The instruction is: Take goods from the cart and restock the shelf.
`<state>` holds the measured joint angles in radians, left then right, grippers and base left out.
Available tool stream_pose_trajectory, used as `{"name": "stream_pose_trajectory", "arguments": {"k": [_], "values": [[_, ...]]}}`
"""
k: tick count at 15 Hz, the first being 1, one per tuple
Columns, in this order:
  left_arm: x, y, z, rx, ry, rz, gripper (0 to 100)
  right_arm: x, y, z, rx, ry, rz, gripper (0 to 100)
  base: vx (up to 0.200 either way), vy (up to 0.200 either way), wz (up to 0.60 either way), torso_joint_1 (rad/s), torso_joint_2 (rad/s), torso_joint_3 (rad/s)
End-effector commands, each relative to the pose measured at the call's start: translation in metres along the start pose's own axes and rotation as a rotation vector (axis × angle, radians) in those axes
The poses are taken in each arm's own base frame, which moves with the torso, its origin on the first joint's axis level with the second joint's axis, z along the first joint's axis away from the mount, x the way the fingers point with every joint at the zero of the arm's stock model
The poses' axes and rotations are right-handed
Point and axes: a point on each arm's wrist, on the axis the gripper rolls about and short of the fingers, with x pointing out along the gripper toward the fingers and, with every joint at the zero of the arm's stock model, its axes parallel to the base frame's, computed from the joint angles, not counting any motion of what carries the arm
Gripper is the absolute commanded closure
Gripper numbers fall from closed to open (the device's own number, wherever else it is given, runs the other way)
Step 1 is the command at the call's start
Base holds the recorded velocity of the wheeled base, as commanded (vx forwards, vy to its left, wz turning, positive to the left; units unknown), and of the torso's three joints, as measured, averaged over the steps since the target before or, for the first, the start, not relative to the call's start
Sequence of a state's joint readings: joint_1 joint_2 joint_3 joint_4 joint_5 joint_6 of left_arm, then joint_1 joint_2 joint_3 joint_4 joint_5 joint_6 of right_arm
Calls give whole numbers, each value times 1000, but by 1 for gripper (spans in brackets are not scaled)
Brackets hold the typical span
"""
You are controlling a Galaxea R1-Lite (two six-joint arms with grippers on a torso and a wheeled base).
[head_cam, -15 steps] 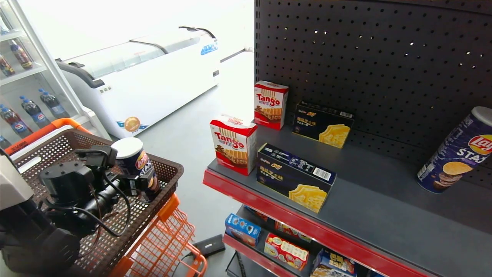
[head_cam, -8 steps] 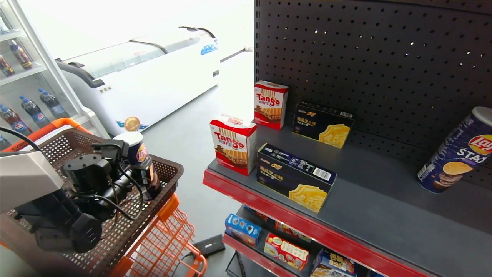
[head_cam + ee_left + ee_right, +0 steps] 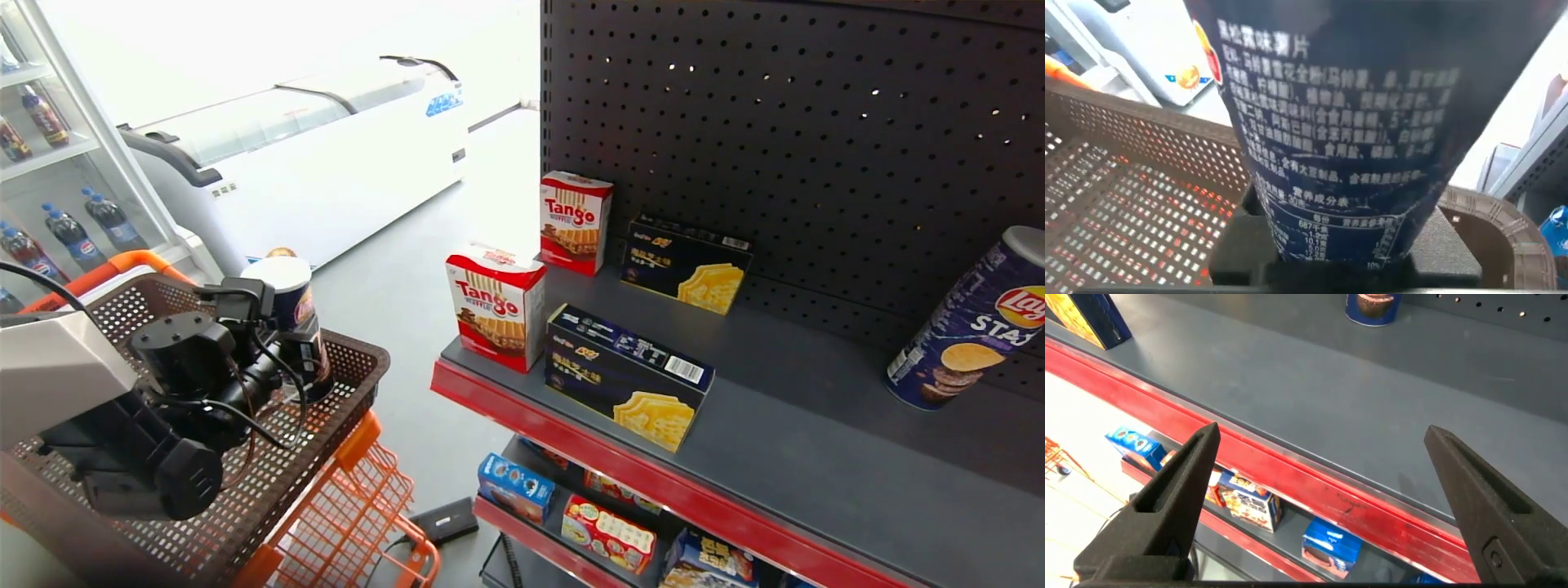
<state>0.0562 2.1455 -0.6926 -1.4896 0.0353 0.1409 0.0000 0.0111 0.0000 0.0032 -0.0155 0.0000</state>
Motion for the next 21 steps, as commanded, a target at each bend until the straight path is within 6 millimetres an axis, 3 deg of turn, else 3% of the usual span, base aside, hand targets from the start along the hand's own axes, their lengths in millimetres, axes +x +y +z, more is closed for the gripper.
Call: {"name": "stream_pose_trajectory", "arguments": {"k": [1, 4, 5, 7, 12, 14, 19, 21], "values": [[-11, 6, 46, -4, -65, 2, 100, 0, 0, 0, 0, 1, 0, 0, 0, 0, 0, 0, 0, 0], [-26, 8, 82, -8, -60, -16, 100, 0, 0, 0, 0, 1, 0, 0, 0, 0, 0, 0, 0, 0], [-37, 8, 102, -13, -71, -52, 100, 0, 0, 0, 0, 1, 0, 0, 0, 0, 0, 0, 0, 0], [-54, 10, 121, -29, -78, -98, 100, 0, 0, 0, 0, 1, 0, 0, 0, 0, 0, 0, 0, 0], [-96, -1, 143, -31, -50, -242, 100, 0, 0, 0, 0, 1, 0, 0, 0, 0, 0, 0, 0, 0], [-102, -10, 149, -34, -92, -278, 100, 0, 0, 0, 0, 1, 0, 0, 0, 0, 0, 0, 0, 0], [-121, -49, 157, -77, -116, -468, 100, 0, 0, 0, 0, 1, 0, 0, 0, 0, 0, 0, 0, 0], [-142, -71, 169, -93, -162, -602, 100, 0, 0, 0, 0, 1, 0, 0, 0, 0, 0, 0, 0, 0]]}}
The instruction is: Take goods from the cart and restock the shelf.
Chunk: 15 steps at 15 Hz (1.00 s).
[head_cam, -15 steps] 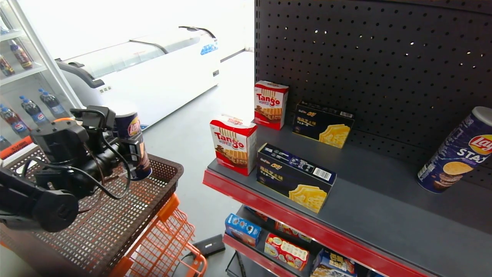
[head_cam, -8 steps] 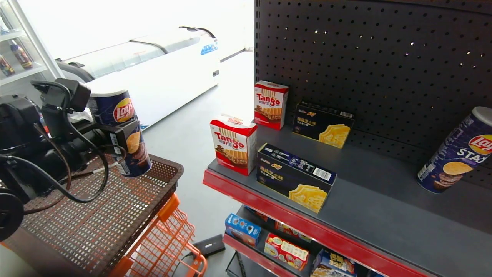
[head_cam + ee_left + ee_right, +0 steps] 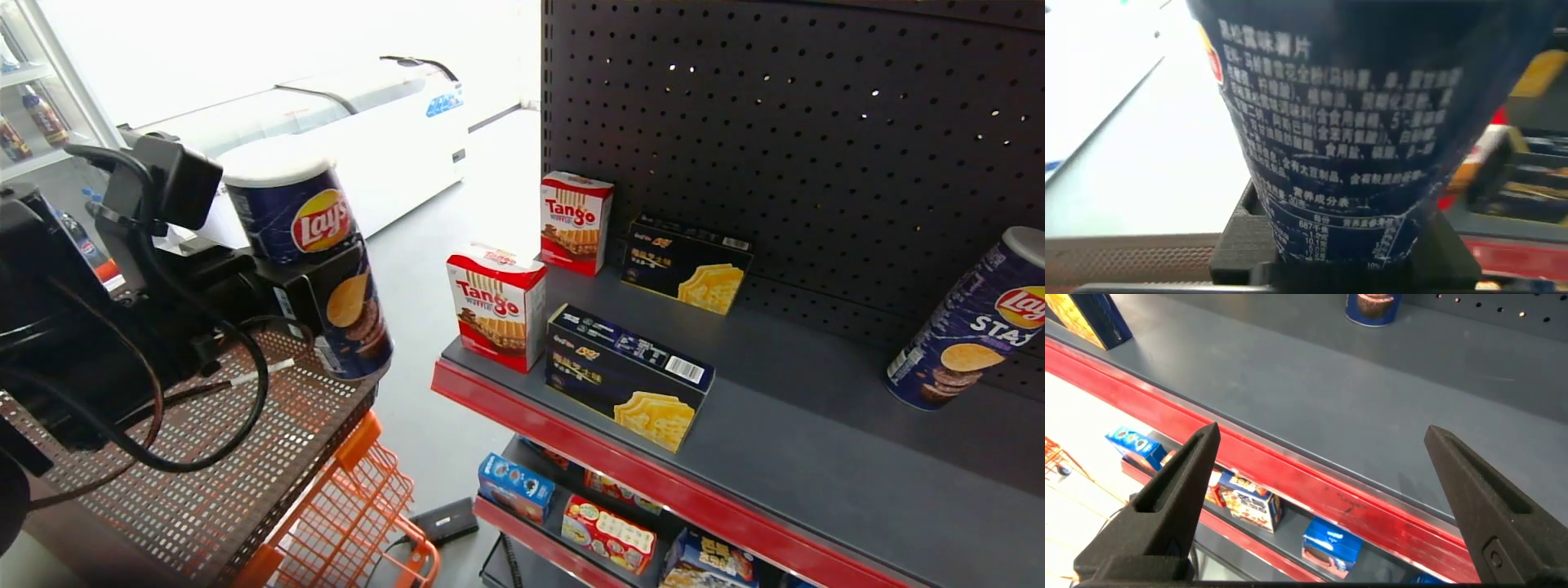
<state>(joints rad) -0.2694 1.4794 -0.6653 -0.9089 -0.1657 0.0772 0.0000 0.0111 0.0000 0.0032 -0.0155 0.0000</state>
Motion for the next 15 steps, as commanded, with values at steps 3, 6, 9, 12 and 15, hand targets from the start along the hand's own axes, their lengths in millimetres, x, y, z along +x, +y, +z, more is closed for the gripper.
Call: {"name": "stream_pose_trajectory", "arguments": {"k": [3, 6, 9, 12, 15], "values": [[-11, -49, 18, -25, -54, -209, 100, 0, 0, 0, 0, 1, 0, 0, 0, 0, 0, 0, 0, 0], [-12, -64, 19, -47, -54, -281, 100, 0, 0, 0, 0, 1, 0, 0, 0, 0, 0, 0, 0, 0], [-17, -68, 16, -81, -44, -379, 100, 0, 0, 0, 0, 1, 0, 0, 0, 0, 0, 0, 0, 0], [-24, -74, 22, -80, -71, -430, 100, 0, 0, 0, 0, 1, 0, 0, 0, 0, 0, 0, 0, 0], [-27, -72, 32, -79, -84, -447, 100, 0, 0, 0, 0, 1, 0, 0, 0, 0, 0, 0, 0, 0]]}}
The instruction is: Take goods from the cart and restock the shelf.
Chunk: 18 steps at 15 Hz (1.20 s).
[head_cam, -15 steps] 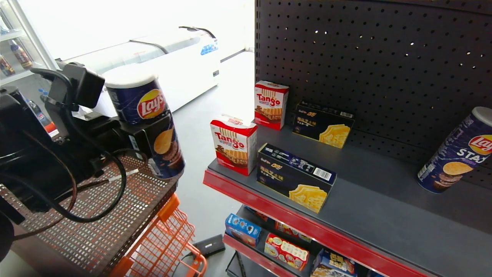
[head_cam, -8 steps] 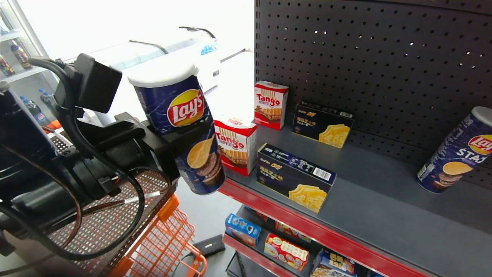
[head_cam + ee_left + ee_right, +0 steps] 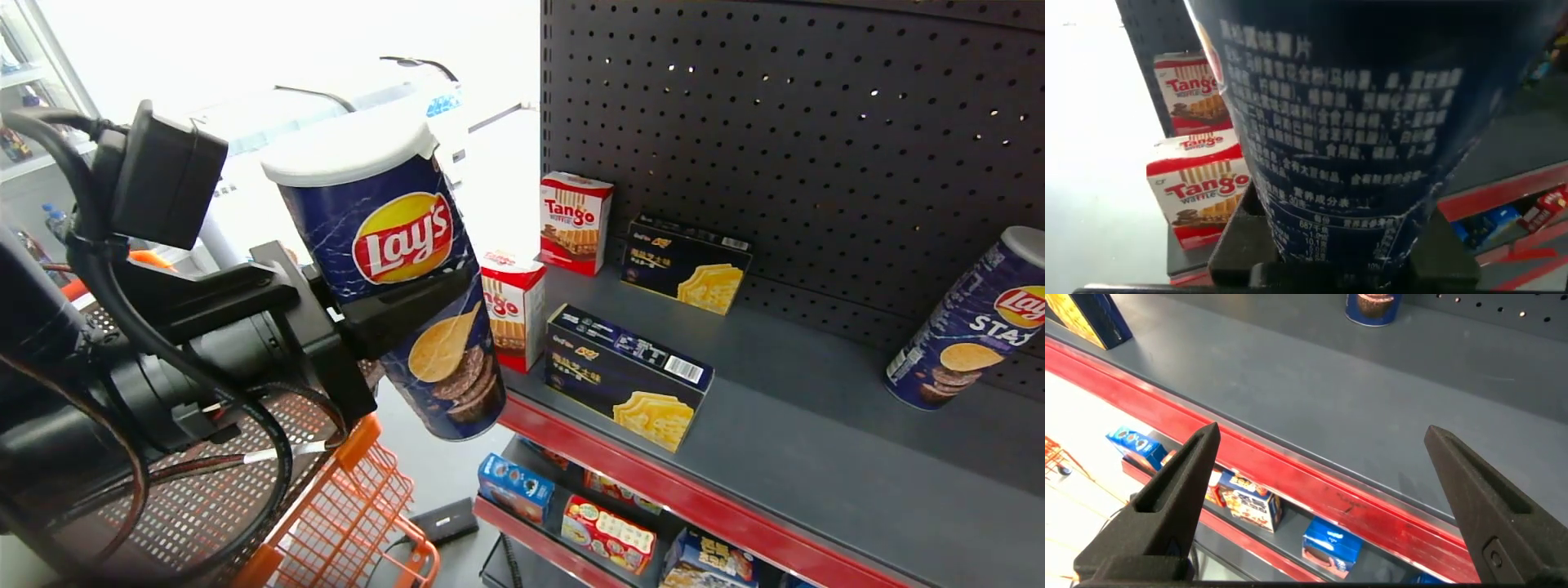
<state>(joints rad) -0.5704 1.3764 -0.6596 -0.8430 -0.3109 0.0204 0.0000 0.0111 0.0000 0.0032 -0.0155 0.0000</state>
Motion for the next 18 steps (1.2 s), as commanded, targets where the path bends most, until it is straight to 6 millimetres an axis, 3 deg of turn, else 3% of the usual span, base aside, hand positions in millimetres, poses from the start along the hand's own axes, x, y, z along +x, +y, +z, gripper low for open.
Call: {"name": "stream_pose_trajectory", "arguments": {"k": [1, 6, 12, 18], "values": [[-6, -4, 9, -4, 12, -42, 100, 0, 0, 0, 0, 1, 0, 0, 0, 0, 0, 0, 0, 0], [-8, -6, 25, -26, 63, -177, 100, 0, 0, 0, 0, 1, 0, 0, 0, 0, 0, 0, 0, 0], [-4, -7, 23, -34, 60, -327, 100, 0, 0, 0, -3, 1, 6, 0, 0, 0, 0, 0, 0, 0], [1, -6, 22, -36, 62, -349, 100, 0, 0, 0, -5, 1, 6, 0, 0, 0, 0, 0, 0, 0]]}}
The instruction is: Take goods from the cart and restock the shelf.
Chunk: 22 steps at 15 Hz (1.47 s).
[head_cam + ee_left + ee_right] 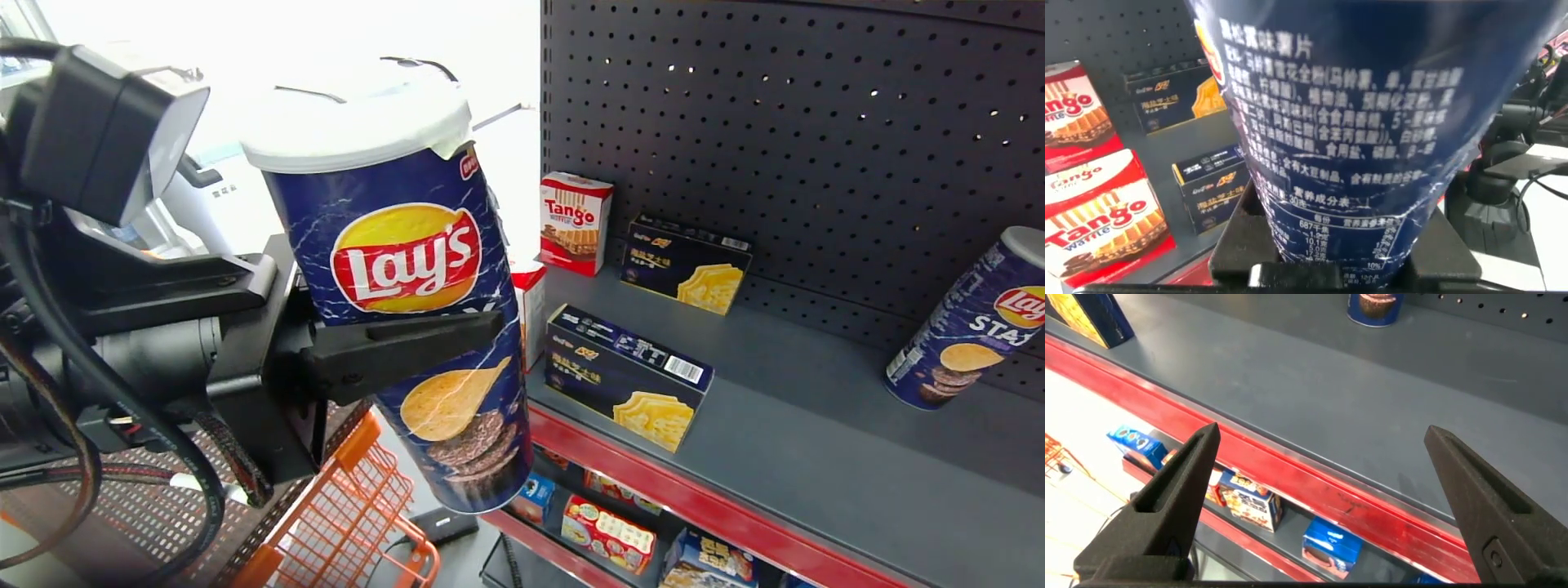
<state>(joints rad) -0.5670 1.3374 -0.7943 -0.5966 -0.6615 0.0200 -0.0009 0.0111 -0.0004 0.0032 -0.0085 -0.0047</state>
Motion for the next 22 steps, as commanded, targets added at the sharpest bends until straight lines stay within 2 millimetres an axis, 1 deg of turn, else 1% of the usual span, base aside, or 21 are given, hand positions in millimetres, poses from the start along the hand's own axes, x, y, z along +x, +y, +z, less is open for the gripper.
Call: {"name": "stream_pose_trajectory", "arguments": {"k": [1, 6, 12, 18, 22], "values": [[3, 3, 1, 4, -5, -5, 100, 0, 0, 0, 0, 2, -1, 0, 0, 0, -600, 7, -7, 7], [10, 8, 0, 8, -12, -8, 100, 0, 0, 0, 0, 2, 0, 0, 0, 0, -600, 0, 2, 2], [11, 9, 0, 9, -11, -9, 100, 0, 0, 0, 0, 0, 0, 0, 0, 0, 0, 0, 0, 0], [13, 9, -5, -3, 3, -13, 100, 0, 0, 0, 0, 2, 0, 0, 0, 0, 0, 0, 0, 0], [13, 10, -6, -3, 3, -11, 100, 0, 0, 0, 0, 2, 0, 0, 0, 0, -600, 0, 2, 1]]}}
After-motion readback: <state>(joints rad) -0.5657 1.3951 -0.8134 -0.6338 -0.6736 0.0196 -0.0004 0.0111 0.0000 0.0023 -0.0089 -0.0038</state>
